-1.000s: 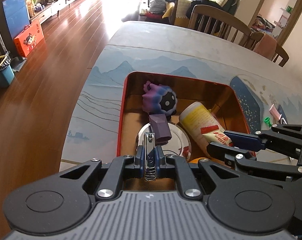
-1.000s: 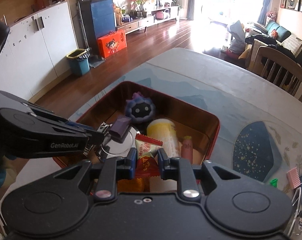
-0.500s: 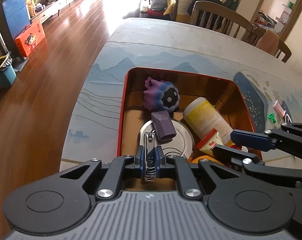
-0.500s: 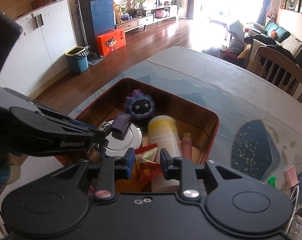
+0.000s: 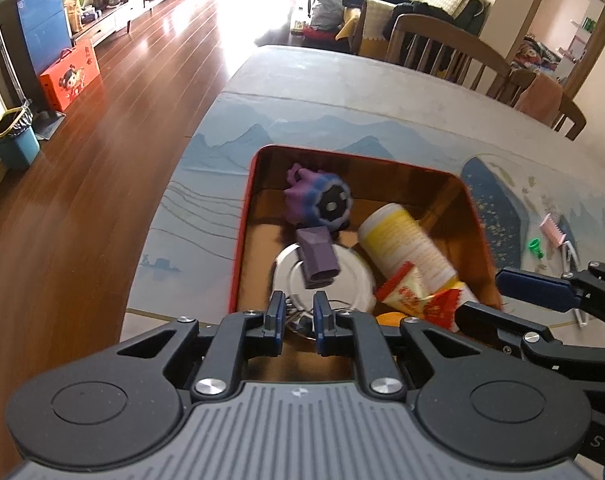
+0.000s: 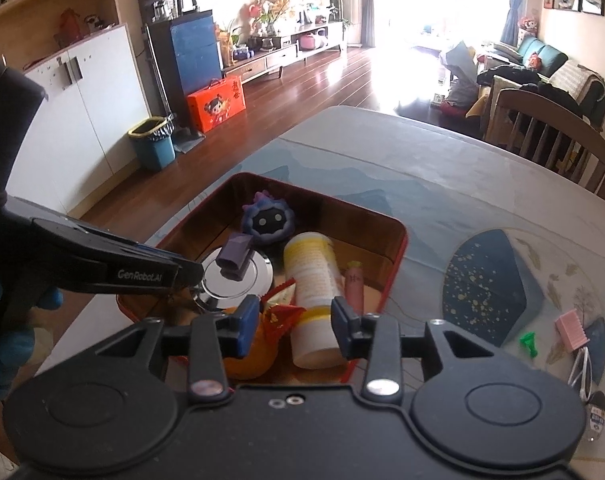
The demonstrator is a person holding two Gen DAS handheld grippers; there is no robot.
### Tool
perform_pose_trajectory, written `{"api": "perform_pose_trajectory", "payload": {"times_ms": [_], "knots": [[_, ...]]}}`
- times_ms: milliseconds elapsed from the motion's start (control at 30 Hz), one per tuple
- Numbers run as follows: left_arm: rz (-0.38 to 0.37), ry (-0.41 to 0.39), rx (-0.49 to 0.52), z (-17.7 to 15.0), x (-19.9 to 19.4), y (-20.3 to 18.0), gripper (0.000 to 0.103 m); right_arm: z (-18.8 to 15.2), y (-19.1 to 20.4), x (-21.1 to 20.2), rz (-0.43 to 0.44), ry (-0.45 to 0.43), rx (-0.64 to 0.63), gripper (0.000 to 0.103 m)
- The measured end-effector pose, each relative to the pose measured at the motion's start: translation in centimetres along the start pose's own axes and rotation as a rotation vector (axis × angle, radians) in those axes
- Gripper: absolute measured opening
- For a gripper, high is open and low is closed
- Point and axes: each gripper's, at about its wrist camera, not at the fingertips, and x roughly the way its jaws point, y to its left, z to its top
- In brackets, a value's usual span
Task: Organize rigid objects
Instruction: 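Carry the silver clipper and snack packet into the tin box, release both, then grasp the green toy with the left tool while the right tool grasps the eye-drop bottle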
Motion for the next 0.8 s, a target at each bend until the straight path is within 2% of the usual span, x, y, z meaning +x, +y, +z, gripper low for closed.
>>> {"api": "perform_pose_trajectory", "payload": {"times_ms": [267,333,400,600,633,700,800], "knots": [[-0.039,-0.067,0.048,0.1,-2.6,-3.0,0.014,-0.5,-1.5,-2.9,-0.002,-0.057,0.039,0.047],[-0.051,-0.081,0.057,0.1,-3.1,-3.9,0.020,-0.6,-2.1,-3.7,-0.009,-0.070,0.051,0.049],[-0.067,-0.095,0.062,0.1,-3.5,-4.8,0.031,-0.8,-2.8,-4.5,-0.013,-0.082,0.064,0.051],[-0.089,-0.108,0.078,0.2,-3.8,-7.7,0.035,-1.9,-5.6,-6.8,-0.042,-0.112,0.107,0.062],[-0.092,-0.111,0.081,0.2,-3.8,-8.2,0.038,-2.1,-6.1,-7.1,-0.047,-0.116,0.114,0.063],[-0.100,-0.122,0.086,0.1,-4.0,-9.2,0.055,-2.7,-7.4,-7.9,-0.062,-0.123,0.131,0.065],[-0.105,-0.148,0.094,-0.1,-4.3,-10.8,0.067,-3.5,-9.3,-8.8,-0.090,-0.131,0.158,0.070]]}}
